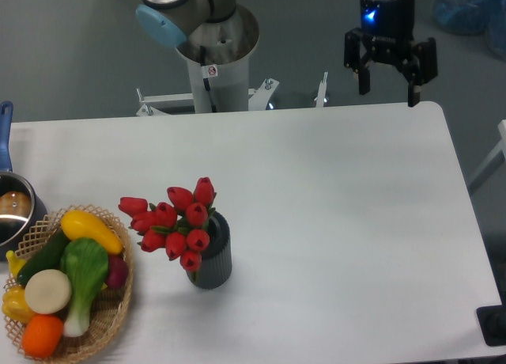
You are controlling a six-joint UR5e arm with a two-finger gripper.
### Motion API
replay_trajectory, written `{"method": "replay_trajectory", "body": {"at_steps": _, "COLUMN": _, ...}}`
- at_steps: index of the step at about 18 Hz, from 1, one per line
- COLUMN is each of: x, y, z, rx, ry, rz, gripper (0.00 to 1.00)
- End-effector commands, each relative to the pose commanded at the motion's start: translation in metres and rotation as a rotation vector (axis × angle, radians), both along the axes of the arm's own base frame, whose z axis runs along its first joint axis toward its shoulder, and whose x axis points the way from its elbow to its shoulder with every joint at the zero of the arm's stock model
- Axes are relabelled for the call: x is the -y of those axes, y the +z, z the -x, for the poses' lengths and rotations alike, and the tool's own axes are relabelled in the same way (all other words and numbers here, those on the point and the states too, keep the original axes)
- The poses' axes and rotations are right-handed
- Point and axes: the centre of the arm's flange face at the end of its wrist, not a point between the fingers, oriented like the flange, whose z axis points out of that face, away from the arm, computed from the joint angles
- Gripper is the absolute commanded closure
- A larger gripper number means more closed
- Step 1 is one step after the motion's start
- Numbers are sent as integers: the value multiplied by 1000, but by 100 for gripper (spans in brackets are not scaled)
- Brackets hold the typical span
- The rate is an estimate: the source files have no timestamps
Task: Pick up the flowers from the vase
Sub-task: 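Move the open gripper down toward the red tulips in the vase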
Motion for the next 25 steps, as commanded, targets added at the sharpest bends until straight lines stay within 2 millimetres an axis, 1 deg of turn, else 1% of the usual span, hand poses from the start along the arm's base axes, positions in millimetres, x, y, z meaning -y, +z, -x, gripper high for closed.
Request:
{"method": "replay_trajectory", "body": {"at_steps": 2, "x": -1, "y": 3, "z": 0, "rx": -4, "ry": 2, "rz": -3, "gripper": 0}}
{"method": "replay_trajectory", "body": {"at_steps": 4, "x": -4, "y": 4, "z": -1, "rx": 18, "ry": 47, "rz": -32, "gripper": 0}}
{"method": "replay_trajectory", "body": {"at_steps": 8, "x": -17, "y": 6, "z": -5, "rx": 88, "ry": 117, "rz": -224, "gripper": 0}}
{"method": "replay_trajectory", "body": {"at_steps": 10, "x": -18, "y": 8, "z": -6, "rx": 121, "ry": 171, "rz": -261, "gripper": 0}}
{"method": "replay_trajectory", "body": {"at_steps": 13, "x": -24, "y": 9, "z": -9, "rx": 165, "ry": 188, "rz": -315, "gripper": 0}}
{"method": "replay_trajectory", "body": {"at_steps": 16, "x": -29, "y": 7, "z": -13, "rx": 254, "ry": 246, "rz": -398, "gripper": 0}}
{"method": "replay_trajectory", "body": {"at_steps": 18, "x": -35, "y": 5, "z": -15, "rx": 290, "ry": 231, "rz": -462, "gripper": 0}}
{"method": "replay_trajectory", "body": {"at_steps": 22, "x": -44, "y": -16, "z": -33, "rx": 411, "ry": 157, "rz": -590, "gripper": 0}}
{"method": "replay_trajectory", "body": {"at_steps": 25, "x": -47, "y": -17, "z": -37, "rx": 445, "ry": 131, "rz": -631, "gripper": 0}}
